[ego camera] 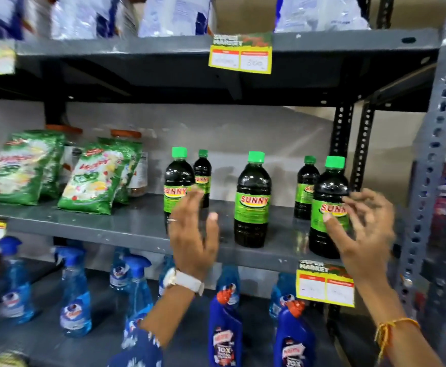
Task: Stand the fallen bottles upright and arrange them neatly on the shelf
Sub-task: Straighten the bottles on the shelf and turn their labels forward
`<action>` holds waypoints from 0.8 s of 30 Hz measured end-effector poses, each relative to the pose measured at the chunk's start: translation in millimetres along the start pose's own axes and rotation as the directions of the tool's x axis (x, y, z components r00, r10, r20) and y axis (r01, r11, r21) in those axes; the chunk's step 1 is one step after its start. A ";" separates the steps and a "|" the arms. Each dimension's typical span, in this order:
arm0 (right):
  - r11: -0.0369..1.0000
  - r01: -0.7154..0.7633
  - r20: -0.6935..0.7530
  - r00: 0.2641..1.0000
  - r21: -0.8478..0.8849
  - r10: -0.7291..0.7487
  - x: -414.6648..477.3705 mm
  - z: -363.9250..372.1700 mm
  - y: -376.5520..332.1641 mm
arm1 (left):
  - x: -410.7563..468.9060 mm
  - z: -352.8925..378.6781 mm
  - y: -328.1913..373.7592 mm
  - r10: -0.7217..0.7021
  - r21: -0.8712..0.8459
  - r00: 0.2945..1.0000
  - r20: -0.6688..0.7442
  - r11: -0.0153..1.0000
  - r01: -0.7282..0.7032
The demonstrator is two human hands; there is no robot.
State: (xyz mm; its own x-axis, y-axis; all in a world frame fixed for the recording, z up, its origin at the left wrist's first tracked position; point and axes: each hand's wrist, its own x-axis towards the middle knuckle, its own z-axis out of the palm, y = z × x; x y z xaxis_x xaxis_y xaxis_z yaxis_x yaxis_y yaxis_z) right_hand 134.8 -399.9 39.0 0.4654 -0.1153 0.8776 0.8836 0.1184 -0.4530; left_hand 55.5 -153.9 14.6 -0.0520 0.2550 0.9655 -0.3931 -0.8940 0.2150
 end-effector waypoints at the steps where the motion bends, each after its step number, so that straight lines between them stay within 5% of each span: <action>1: 1.000 -0.011 0.047 0.999 -0.002 0.011 -3.1 19.1 -6.4 | 10.4 -7.5 -15.0 -0.105 0.070 0.993 -0.052 0.992 0.108; 4: 0.957 -0.197 0.228 0.943 -0.211 0.244 -7.8 76.9 -8.7 | 23.6 -18.6 -53.0 -0.393 0.234 0.919 0.022 0.896 0.377; 8: 0.800 -0.299 0.276 0.827 -0.521 0.489 -25.5 113.6 15.1 | 11.6 -22.5 -81.9 -0.559 0.421 0.818 0.135 0.780 0.464; 13: 0.711 -0.174 0.211 0.883 -0.682 0.419 -31.3 117.9 25.6 | 10.6 -18.7 -93.3 -0.578 0.605 0.786 0.218 0.712 0.356; 24: 0.692 -0.160 0.218 0.878 -0.704 0.426 -31.5 117.2 25.4 | 8.5 -17.8 -90.9 -0.554 0.544 0.812 0.184 0.745 0.385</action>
State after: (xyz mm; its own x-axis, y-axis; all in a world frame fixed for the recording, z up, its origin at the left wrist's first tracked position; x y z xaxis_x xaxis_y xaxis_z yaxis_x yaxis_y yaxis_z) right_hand 136.5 -277.6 18.2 0.7735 0.1642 0.6121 0.5729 -0.5940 -0.5647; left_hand 74.5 -63.9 0.7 0.3442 0.6348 0.6918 0.1870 -0.7684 0.6120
